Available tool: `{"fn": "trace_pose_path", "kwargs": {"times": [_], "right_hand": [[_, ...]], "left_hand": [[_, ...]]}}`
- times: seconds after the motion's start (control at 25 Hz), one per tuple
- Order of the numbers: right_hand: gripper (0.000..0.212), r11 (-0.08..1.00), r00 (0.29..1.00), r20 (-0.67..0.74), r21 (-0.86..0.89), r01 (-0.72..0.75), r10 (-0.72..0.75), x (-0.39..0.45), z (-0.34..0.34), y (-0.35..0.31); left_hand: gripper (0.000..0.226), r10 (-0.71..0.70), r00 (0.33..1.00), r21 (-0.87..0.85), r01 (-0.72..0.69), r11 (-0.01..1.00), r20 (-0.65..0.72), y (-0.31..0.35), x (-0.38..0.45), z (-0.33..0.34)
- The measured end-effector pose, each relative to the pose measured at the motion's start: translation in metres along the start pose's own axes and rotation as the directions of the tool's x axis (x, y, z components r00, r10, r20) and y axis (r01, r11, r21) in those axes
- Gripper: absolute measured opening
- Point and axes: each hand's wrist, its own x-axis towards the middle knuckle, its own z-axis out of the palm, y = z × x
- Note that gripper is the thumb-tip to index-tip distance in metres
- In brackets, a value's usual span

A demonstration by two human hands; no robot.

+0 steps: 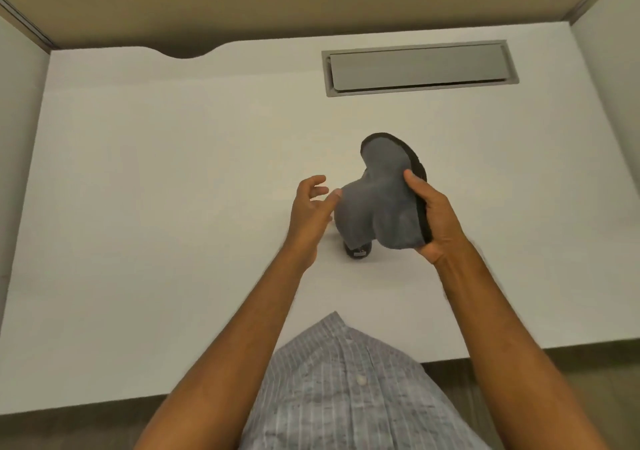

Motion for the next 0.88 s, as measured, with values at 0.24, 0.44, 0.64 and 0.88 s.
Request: {"fn": "trace_pose_path", "kwargs": {"times": [0.24, 0.44, 0.64, 0.88], "right_hand": [[0.029, 0.974, 0.997, 0.03, -0.213, 0.082, -0.078, -0.052, -0.024, 0.018], [0.03, 0.918, 0.981, 0.02, -0.348, 0.188, -0.193, -0.062, -0.03, 0.033], [0.061, 0.706, 0.892, -0.09, -0.648, 0.286, -0.443, -0.06, -0.025, 0.058], [0.063, 0.776, 0.945, -0.005, -0.573, 0.266, -0.328, -0.045, -0.036, 0.057]], "left_hand": [[0.062, -0.109, 0.892, -0.018, 0.13, 0.991, 0.439, 0.007, -0.045, 0.034], [0.035, -0.067, 0.96, -0.108, 0.1, 0.989, 0.273, 0.001, -0.054, 0.049], [0.031, -0.014, 0.977, -0.064, 0.029, 0.998, 0.213, 0.0, -0.051, 0.047], [0.03, -0.013, 0.962, 0.006, 0.012, 1.0, 0.271, -0.007, -0.038, 0.034]]}}
